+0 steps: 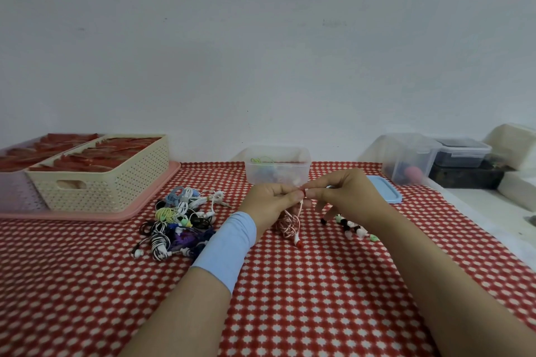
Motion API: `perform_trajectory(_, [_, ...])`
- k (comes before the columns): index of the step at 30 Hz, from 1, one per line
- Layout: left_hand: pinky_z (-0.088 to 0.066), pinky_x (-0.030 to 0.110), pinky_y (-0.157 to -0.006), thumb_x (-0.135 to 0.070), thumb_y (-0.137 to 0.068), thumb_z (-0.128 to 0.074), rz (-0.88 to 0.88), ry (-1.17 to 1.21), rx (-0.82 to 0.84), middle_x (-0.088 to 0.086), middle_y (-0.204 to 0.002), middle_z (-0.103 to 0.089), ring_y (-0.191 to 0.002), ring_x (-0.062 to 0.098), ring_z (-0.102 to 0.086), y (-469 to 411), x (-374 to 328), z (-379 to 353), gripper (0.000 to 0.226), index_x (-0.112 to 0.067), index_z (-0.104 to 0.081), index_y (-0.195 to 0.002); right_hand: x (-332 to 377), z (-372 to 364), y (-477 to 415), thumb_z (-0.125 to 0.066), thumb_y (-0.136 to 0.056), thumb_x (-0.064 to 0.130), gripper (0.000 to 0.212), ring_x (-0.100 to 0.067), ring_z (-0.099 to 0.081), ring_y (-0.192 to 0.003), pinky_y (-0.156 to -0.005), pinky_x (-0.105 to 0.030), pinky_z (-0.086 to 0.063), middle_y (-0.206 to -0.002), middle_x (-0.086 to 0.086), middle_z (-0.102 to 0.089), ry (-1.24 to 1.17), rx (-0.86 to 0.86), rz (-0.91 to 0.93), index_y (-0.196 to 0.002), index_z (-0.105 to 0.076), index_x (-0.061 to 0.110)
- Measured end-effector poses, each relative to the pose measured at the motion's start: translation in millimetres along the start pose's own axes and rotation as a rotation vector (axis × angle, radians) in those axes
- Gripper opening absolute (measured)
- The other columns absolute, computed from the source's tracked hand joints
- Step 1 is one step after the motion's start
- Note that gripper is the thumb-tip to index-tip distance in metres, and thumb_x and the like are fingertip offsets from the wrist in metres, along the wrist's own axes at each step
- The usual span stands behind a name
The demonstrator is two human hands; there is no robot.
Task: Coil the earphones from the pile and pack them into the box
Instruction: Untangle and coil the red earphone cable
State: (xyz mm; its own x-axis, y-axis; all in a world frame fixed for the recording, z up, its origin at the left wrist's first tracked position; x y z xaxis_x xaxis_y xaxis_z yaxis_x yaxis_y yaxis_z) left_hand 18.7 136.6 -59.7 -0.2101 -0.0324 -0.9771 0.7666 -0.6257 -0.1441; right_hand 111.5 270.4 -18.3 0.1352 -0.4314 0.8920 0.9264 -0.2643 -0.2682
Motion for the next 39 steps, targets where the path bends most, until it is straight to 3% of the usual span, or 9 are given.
perform_trajectory(4, [-0.054, 0.025, -0.082, -0.018, -0.090, -0.070, -0.026, -0.063, 0.005, -0.002, -0.078, -0.077, -0.068, 0.003, -0.064, 1.6, -2.8, 1.3, 0.011, -0.013, -0.079, -0.094, -2.2, -3.6, 2.0, -0.078, -0.085, 0.013, 0.009, -0.015, -0.062, -0.062, -0.061, -0.037, -0.062, -0.075, -0.004, -0.077, -0.021, 0.051, -0.048, -0.091, -0.082, 0.018])
perform_trajectory(10, [-0.055, 0.030, -0.088, -0.020, -0.089, -0.071, -0.007, -0.018, 0.019, 0.007, -0.089, -0.077, -0.078, 0.012, -0.066, 1.9, -2.1, 2.3, 0.012, -0.013, -0.078, -0.096, -4.4, -3.0, 6.9, -0.066, -0.095, 0.012, 0.016, -0.020, -0.067, -0.073, -0.069, -0.041, -0.062, -0.094, -0.014, -0.077, -0.134, 0.175, -0.132, -0.104, -0.079, 0.009])
perform_trajectory(14, [-0.054, 0.025, -0.078, -0.016, -0.089, -0.070, -0.001, -0.008, 0.084, 0.007, -0.088, -0.077, -0.077, 0.015, -0.063, 3.6, -3.3, 0.6, 0.013, -0.009, -0.077, -0.097, -6.5, -1.9, 8.7, -0.070, -0.091, 0.011, 0.015, -0.020, -0.067, -0.073, -0.065, -0.035, -0.061, -0.096, -0.013, -0.077, -0.140, 0.206, -0.176, -0.102, -0.080, 0.011])
perform_trajectory(18, [-0.052, 0.020, -0.070, -0.015, -0.089, -0.070, -0.004, -0.012, 0.138, 0.005, -0.084, -0.077, -0.070, 0.009, -0.062, 5.7, -6.2, -1.5, 0.009, -0.013, -0.076, -0.095, -8.7, -1.9, 8.8, -0.075, -0.085, 0.014, 0.012, -0.018, -0.066, -0.071, -0.062, -0.032, -0.059, -0.089, -0.009, -0.077, -0.145, 0.224, -0.229, -0.095, -0.082, 0.011])
perform_trajectory(22, [-0.052, 0.021, -0.070, -0.013, -0.087, -0.072, -0.005, -0.056, 0.192, 0.008, -0.086, -0.077, -0.068, 0.008, -0.063, 8.4, -7.7, -2.6, 0.007, -0.014, -0.077, -0.093, -13.4, -7.0, 10.9, -0.078, -0.073, 0.021, 0.020, -0.014, -0.064, -0.065, -0.058, -0.029, -0.058, -0.083, -0.007, -0.075, -0.161, 0.294, -0.307, -0.089, -0.081, 0.011])
perform_trajectory(29, [-0.050, 0.025, -0.070, -0.010, -0.085, -0.072, 0.016, 0.063, 0.212, 0.007, -0.080, -0.075, -0.071, 0.014, -0.063, 10.8, -8.2, -7.2, 0.013, -0.020, -0.078, -0.078, -19.2, -10.1, 7.7, -0.077, -0.071, 0.014, 0.024, -0.014, -0.067, -0.065, -0.051, -0.026, -0.058, -0.089, -0.012, -0.074, -0.272, 0.332, -0.363, -0.093, -0.078, 0.006])
perform_trajectory(39, [-0.052, 0.021, -0.066, -0.006, -0.089, -0.065, 0.066, 0.155, 0.248, 0.004, -0.075, -0.073, -0.073, 0.015, -0.062, 11.5, -6.0, -10.4, 0.018, -0.015, -0.076, -0.079, -21.3, -12.5, 5.4, -0.075, -0.072, 0.012, 0.008, -0.015, -0.061, -0.052, -0.049, -0.029, -0.056, -0.084, -0.016, -0.070, -0.318, 0.305, -0.288, -0.078, -0.080, 0.015])
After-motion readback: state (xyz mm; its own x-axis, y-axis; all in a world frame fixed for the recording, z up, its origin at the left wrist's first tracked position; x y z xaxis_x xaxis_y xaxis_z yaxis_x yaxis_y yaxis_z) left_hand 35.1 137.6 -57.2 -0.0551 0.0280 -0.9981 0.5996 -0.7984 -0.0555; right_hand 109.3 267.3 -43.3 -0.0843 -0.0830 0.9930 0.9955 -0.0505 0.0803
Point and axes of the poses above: each hand's wrist, its own y-axis away from the middle knuckle, its own z-axis out of the back of the hand, x = y × z, the point moved 6 cm from there along -y, towards the middle knuckle
